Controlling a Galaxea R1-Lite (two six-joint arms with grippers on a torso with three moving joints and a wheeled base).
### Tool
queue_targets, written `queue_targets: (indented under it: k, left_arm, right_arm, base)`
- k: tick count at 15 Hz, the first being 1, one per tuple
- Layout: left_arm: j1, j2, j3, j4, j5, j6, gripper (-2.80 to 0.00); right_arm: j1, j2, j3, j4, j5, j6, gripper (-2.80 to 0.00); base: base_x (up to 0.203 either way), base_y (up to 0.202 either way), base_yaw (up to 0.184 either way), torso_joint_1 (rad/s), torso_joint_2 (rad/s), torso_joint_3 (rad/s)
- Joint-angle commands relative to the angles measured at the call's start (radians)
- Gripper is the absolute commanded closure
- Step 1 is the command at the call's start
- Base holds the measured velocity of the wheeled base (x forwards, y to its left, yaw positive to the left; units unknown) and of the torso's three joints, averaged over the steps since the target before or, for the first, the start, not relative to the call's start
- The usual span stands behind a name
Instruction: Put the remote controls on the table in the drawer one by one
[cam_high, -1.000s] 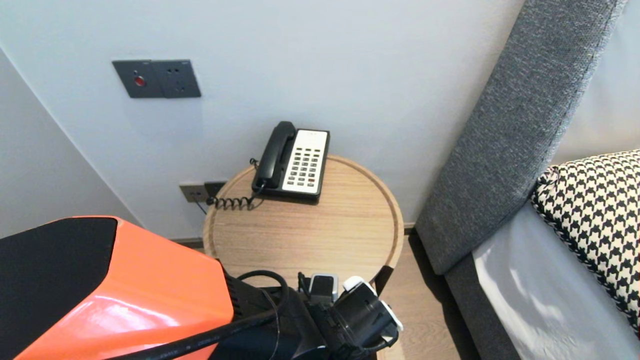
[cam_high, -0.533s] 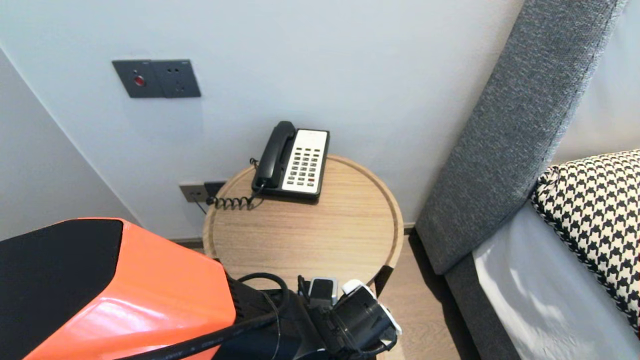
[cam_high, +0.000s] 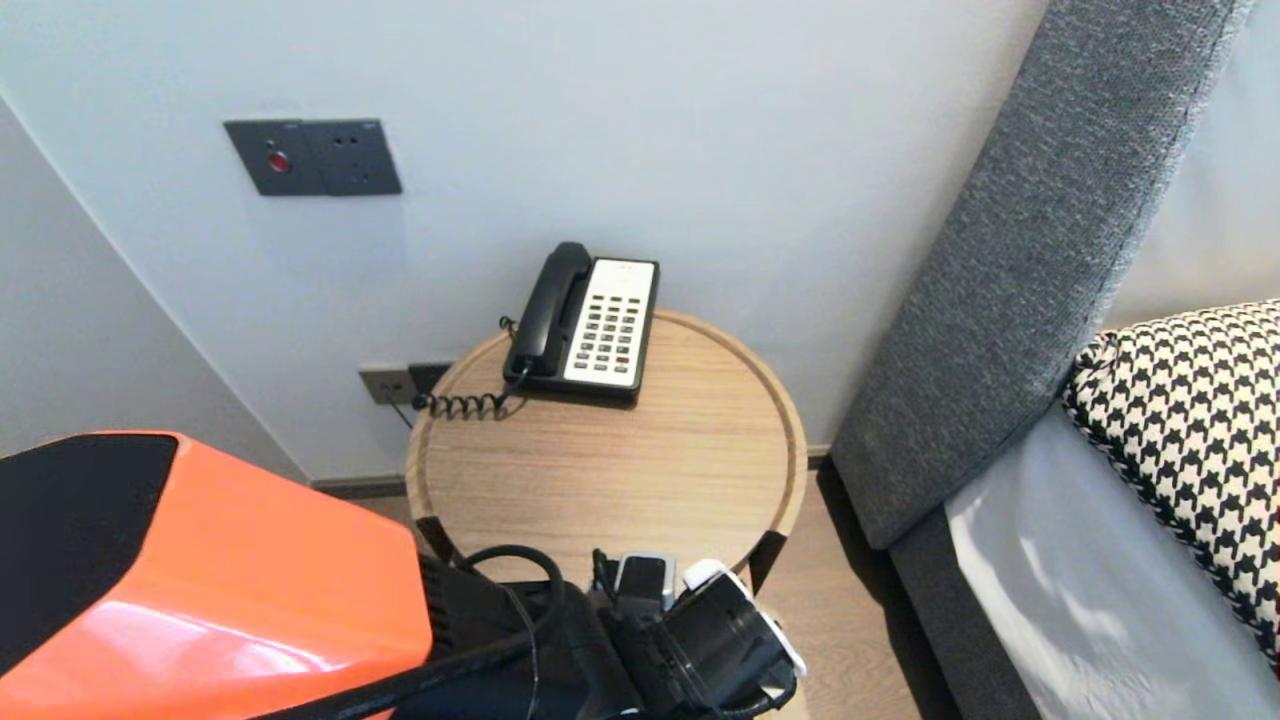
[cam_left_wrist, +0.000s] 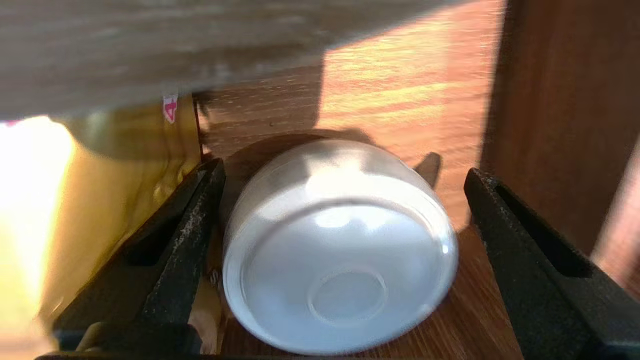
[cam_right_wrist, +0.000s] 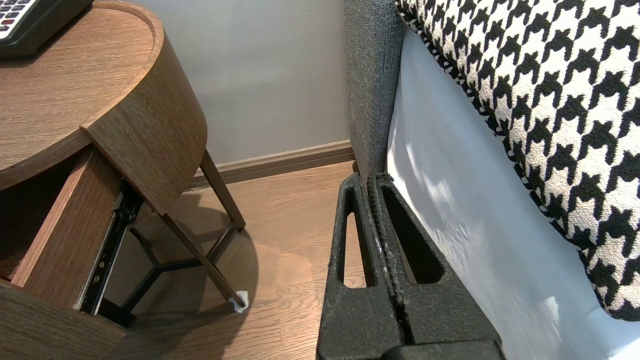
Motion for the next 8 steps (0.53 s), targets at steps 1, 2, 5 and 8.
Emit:
queue_targets:
  k: [1,2,5,8]
  left_arm:
    - [-0.004,-0.052,0.002,0.001,0.002,0.001,-2.8]
    - [-0.004,-0.068,0.002,0.005,0.002,0.004,-2.8]
    - [-0.004,-0.121,0.001,0.013,0.002,0.018,-2.8]
    - [-0.003,-0.19,0.0,0.013,0.004,0.036,-2.8]
  right_arm:
    - [0.0,-0.002,0.025,-0.001,0.0,0.0,0.0]
    - [0.0,-0.002,0.025,-0.001,0.0,0.0,0.0]
    - [0.0,-0.002,0.025,-0.001,0.0,0.0,0.0]
    - [0.0,-0.002,0.025,-0.001,0.0,0.0,0.0]
  base:
    - [0.0,0.0,0.0,0.0,0.0,0.0]
    - [0.0,0.0,0.0,0.0,0.0,0.0]
    - [0.0,0.0,0.0,0.0,0.0,0.0]
    - [0.0,0.0,0.0,0.0,0.0,0.0]
